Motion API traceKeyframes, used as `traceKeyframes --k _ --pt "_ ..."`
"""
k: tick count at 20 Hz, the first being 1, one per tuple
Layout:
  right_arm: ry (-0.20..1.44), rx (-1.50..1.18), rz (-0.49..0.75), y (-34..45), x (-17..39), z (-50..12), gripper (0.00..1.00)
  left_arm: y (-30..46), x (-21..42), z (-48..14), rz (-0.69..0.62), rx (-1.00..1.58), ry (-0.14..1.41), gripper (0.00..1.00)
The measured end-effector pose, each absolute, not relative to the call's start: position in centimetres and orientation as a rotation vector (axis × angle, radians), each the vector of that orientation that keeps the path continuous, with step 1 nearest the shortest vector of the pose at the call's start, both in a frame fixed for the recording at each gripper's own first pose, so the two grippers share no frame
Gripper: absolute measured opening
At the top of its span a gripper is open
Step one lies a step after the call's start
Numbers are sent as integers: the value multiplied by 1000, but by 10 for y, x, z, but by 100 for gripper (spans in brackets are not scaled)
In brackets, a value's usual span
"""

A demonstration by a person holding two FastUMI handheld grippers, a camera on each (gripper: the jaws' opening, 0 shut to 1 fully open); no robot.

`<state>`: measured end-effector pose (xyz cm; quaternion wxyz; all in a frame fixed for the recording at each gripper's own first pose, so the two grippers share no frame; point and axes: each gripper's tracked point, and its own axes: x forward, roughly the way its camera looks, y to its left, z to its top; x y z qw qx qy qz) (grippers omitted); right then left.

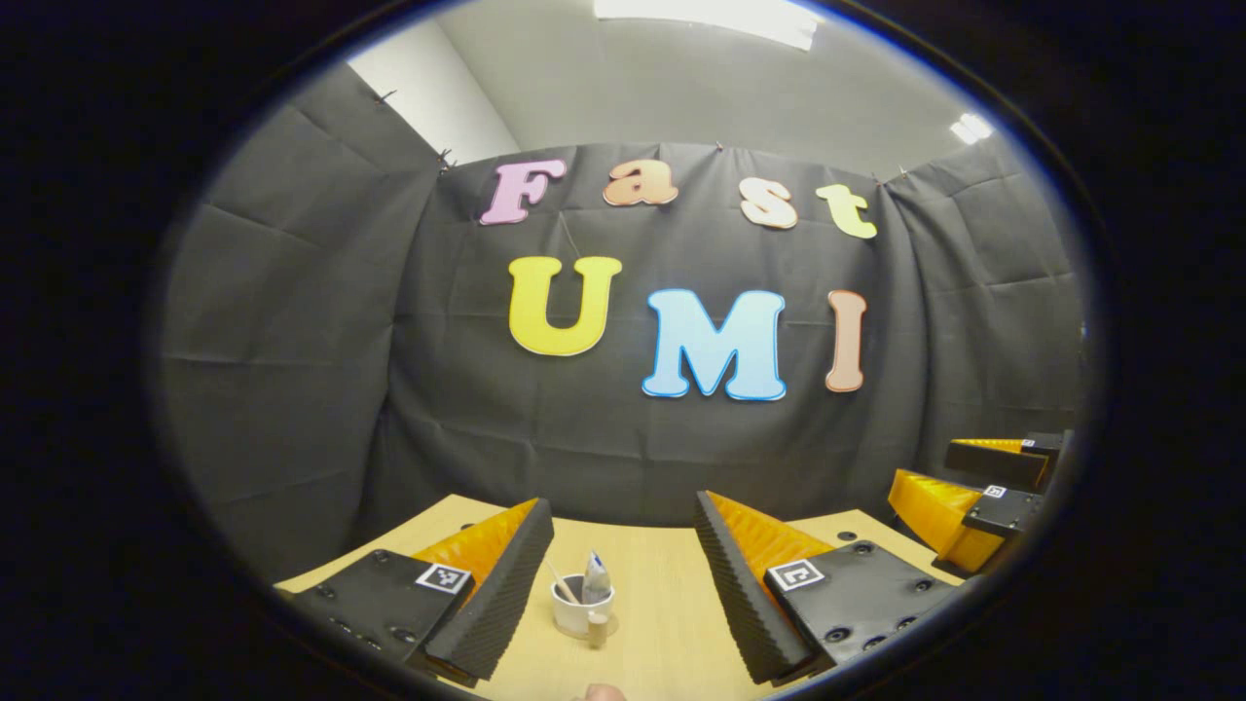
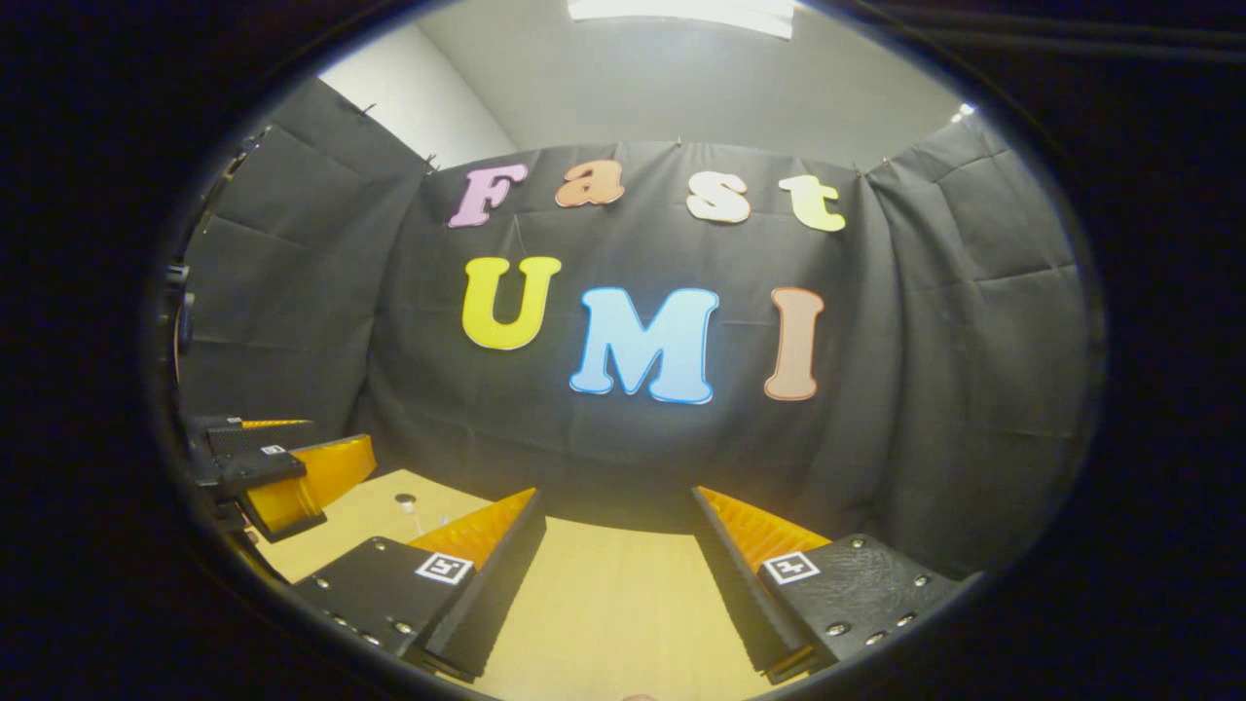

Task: Put the toothbrush and toothpaste on the desktop into the cup, then pick up the cup and place it on the coaster on the desktop.

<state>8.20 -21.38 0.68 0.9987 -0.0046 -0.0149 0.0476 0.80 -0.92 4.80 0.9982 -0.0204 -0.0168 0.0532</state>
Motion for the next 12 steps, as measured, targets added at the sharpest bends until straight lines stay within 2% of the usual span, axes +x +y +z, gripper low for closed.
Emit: traceKeyframes --k 1,2,3,4,5,9,11,12 --pt "-31 -14 86 -215 78 7 93 -10 4 47 104 -36 -29 97" --pt "-40 -18 81 -215 74 9 93 -11 0 46 93 -35 -27 92" --pt "-51 -22 76 -214 70 11 97 -13 -3 48 87 -34 -31 92" --pt "-59 -21 74 -213 67 12 97 -13 -7 49 79 -25 -35 95" --pt "-59 -22 69 -214 64 11 93 -12 -10 49 85 -17 -36 95" --pt "-62 -24 59 -214 53 13 93 -14 -17 51 84 -32 -34 92" --pt "-66 -25 55 -215 49 15 93 -16 -19 53 82 -33 -40 97" --pt "-69 -27 55 -216 48 16 93 -16 -21 55 79 -36 -44 92"
